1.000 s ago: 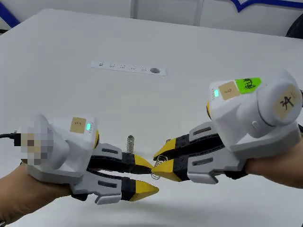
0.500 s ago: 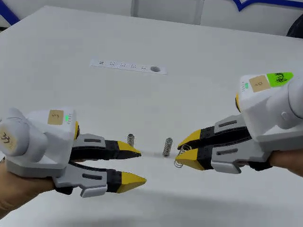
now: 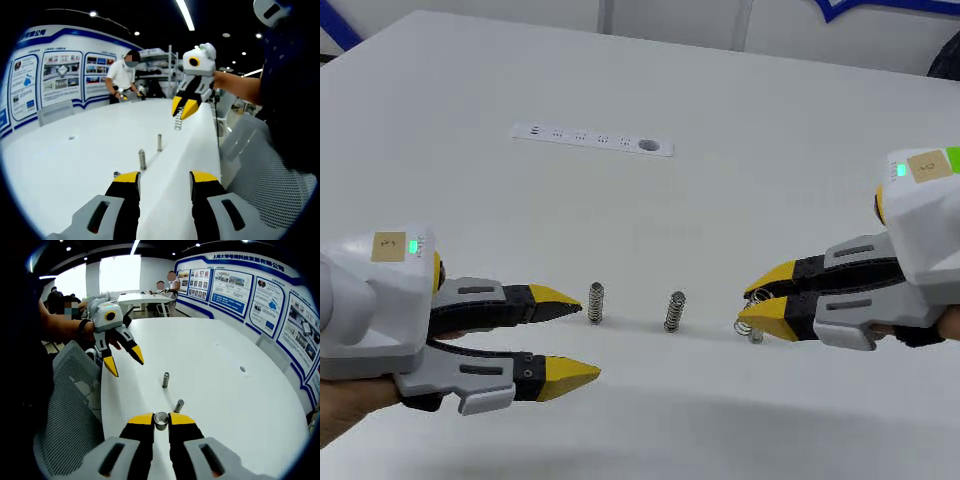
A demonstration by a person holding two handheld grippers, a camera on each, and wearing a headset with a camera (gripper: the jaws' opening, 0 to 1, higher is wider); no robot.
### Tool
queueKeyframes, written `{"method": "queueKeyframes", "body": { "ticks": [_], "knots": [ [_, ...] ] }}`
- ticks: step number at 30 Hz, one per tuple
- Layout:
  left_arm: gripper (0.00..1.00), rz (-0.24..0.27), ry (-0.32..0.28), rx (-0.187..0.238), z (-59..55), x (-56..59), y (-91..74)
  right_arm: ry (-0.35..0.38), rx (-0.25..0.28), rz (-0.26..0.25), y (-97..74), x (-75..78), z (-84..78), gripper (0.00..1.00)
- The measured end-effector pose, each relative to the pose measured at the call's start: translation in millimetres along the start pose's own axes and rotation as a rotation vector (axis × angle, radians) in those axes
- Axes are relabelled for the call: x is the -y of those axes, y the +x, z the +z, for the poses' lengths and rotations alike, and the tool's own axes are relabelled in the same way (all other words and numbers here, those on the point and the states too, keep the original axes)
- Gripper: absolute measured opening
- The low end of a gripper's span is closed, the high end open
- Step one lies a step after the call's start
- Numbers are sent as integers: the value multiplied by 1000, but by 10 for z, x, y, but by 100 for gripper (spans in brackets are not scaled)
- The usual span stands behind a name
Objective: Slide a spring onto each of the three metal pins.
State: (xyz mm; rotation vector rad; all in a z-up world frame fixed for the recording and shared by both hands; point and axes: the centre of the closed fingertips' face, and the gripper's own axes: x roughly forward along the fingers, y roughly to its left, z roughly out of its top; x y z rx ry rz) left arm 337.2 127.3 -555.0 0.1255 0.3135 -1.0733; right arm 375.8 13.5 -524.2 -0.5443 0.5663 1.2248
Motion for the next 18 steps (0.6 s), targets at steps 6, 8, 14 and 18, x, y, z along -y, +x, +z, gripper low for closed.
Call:
{"method": "queueKeyframes", "body": {
  "ticks": [6, 8, 14, 18],
  "knots": [
    [42, 18, -15, 3, -30, -17, -36, 31, -8, -53, -65, 198, -94, 11],
    [43, 23, -17, 3, -38, -22, -44, 44, -5, -71, -76, 264, -117, 11],
    [44, 34, -26, 4, -58, -33, -67, 62, -22, -109, -69, 389, -213, 11],
    [44, 36, -30, -1, -85, -28, -77, 86, -20, -146, -66, 506, -253, 11]
  ]
}}
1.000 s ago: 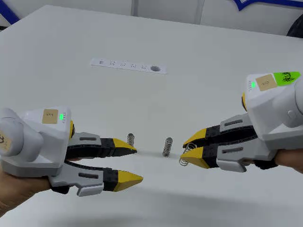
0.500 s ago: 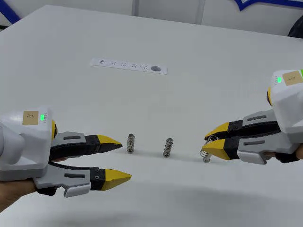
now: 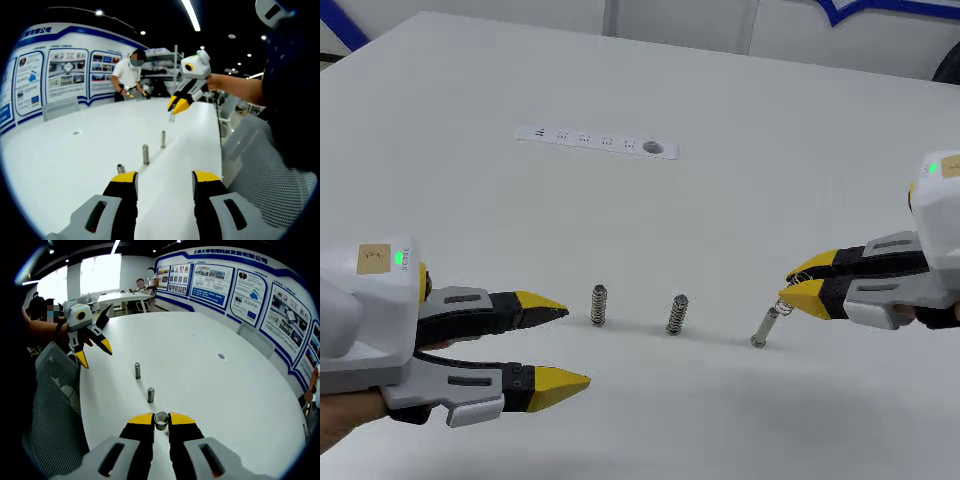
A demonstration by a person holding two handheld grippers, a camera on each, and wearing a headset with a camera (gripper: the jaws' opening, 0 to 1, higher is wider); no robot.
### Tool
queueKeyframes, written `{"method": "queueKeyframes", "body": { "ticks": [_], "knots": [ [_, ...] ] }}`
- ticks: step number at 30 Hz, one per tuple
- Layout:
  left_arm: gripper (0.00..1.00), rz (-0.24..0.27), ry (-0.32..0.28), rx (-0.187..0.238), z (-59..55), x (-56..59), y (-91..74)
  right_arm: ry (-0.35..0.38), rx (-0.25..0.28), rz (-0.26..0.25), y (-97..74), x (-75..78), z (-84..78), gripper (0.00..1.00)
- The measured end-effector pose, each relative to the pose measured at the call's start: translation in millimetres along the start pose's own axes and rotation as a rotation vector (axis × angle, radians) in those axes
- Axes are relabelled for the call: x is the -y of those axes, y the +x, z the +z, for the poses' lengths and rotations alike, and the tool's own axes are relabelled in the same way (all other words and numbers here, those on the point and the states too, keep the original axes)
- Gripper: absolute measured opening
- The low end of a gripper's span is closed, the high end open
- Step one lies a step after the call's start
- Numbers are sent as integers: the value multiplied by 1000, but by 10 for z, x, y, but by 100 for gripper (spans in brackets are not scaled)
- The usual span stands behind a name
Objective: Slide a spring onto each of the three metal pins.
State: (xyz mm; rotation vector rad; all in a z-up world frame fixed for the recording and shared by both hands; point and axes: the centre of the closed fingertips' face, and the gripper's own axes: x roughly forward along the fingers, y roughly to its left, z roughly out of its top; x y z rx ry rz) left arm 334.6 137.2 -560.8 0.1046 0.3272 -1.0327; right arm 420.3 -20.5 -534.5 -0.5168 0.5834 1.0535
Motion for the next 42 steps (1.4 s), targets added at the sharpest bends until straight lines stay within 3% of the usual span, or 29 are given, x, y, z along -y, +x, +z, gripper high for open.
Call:
{"method": "queueKeyframes", "body": {
  "ticks": [4, 17, 42],
  "knots": [
    [45, 3, -4, 0, -9, 0, -4, 31, -1, -23, 47, 92, -47, 11],
    [44, 11, -9, -2, -32, -9, -14, 109, -2, -30, 223, 206, -223, 11],
    [44, 10, -13, -10, -56, -14, -7, 141, -18, -29, 439, 227, -421, 12]
  ]
}}
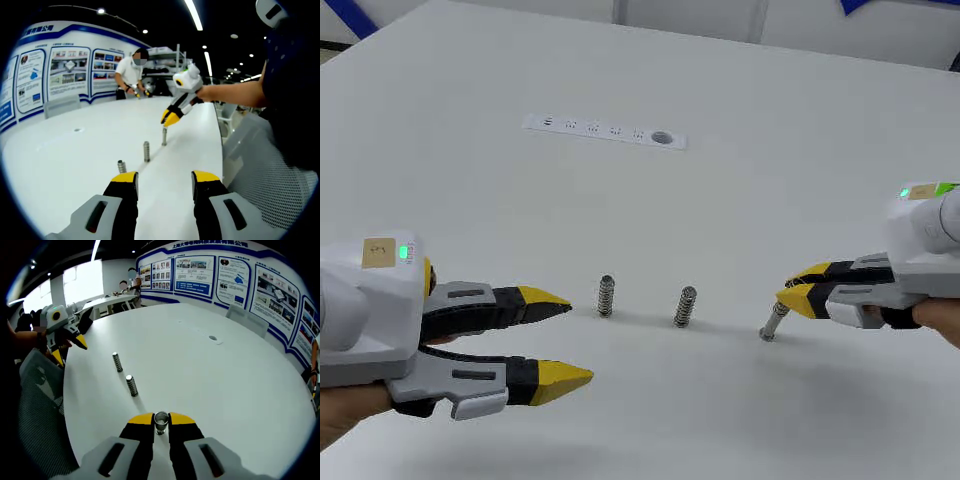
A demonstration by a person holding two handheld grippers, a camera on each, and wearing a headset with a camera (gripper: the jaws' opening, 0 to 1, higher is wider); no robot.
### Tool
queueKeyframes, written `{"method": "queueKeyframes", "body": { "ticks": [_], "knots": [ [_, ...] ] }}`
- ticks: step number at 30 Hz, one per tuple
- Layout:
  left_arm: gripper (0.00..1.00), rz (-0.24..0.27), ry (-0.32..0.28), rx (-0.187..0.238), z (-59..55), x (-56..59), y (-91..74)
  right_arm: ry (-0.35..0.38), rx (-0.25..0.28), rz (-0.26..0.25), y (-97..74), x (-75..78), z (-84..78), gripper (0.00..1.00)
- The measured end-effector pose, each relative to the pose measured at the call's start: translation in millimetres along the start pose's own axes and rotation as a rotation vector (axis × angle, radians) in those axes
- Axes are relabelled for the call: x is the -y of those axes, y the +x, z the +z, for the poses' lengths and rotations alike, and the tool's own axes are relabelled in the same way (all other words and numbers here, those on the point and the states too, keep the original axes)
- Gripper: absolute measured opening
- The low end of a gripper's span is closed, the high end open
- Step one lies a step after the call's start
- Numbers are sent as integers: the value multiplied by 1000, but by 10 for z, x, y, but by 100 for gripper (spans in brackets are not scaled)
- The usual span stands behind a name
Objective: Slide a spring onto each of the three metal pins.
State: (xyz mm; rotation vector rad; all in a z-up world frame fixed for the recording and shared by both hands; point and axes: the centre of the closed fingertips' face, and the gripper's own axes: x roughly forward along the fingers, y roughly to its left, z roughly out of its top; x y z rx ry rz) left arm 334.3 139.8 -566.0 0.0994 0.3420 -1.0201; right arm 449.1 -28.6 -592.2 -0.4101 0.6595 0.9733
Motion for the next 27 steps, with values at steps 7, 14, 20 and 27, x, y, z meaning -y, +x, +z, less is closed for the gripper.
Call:
{"method": "queueKeyframes", "body": {
  "ticks": [7, 14, 20, 27],
  "knots": [
    [44, -2, 1, -1, 2, 4, 13, 2, -13, 2, 109, -1, -106, 12],
    [44, -2, 0, -1, 2, 3, 19, -2, -19, -1, 208, -5, -193, 12],
    [44, -2, 0, -3, -1, 5, 15, 13, -25, 0, 275, 11, -265, 12],
    [44, -3, -1, -5, -3, 1, 20, 14, -34, 1, 307, 7, -311, 12]
  ]
}}
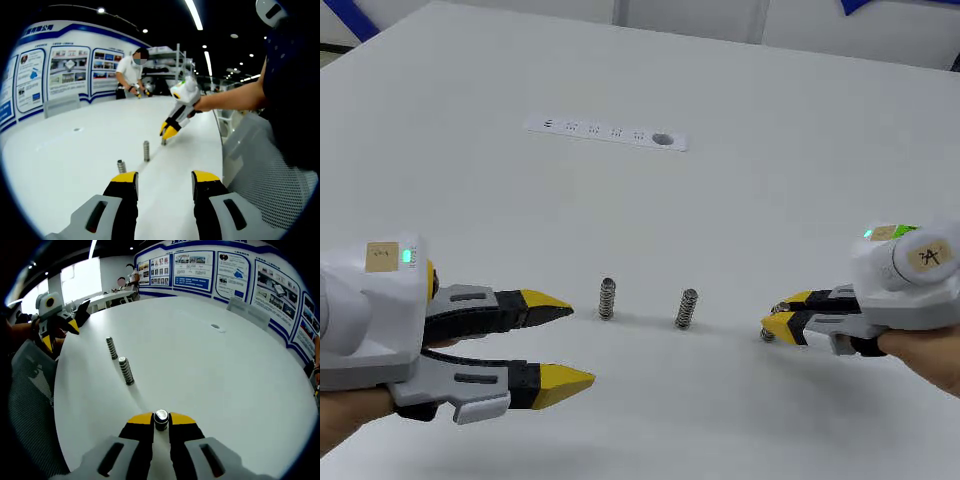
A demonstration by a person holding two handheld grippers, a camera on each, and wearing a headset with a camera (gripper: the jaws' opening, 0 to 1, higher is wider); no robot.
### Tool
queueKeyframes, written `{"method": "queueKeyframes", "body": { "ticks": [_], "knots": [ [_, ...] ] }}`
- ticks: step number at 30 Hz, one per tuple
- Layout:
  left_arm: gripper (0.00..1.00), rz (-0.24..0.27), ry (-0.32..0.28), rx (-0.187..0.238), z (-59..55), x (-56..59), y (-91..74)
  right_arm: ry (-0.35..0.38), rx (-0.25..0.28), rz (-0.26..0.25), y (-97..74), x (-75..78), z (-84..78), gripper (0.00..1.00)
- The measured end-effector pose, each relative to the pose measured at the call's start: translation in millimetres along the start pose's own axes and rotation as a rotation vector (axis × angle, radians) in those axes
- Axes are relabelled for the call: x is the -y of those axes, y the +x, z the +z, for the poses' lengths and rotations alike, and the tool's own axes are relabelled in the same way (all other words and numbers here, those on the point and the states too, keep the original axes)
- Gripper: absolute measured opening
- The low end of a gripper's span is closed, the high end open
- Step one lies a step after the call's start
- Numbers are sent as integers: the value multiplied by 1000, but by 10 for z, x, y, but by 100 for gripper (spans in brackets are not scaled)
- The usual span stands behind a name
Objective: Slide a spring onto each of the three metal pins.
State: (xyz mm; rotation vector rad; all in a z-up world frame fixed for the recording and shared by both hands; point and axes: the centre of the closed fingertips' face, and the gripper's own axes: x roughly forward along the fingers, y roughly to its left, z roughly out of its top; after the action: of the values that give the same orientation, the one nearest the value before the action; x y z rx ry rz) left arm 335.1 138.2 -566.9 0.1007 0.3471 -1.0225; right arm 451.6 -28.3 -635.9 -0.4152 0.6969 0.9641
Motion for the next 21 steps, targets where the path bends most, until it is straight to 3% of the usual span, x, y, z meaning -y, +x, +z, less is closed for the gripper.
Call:
{"method": "queueKeyframes", "body": {
  "ticks": [9, 21],
  "knots": [
    [44, 2, -2, 2, 0, -6, -1, 5, -10, 0, -10, 6, -58, 16],
    [45, 13, -8, 6, -28, -28, -9, 13, 0, -32, -214, -1, -191, 24]
  ]
}}
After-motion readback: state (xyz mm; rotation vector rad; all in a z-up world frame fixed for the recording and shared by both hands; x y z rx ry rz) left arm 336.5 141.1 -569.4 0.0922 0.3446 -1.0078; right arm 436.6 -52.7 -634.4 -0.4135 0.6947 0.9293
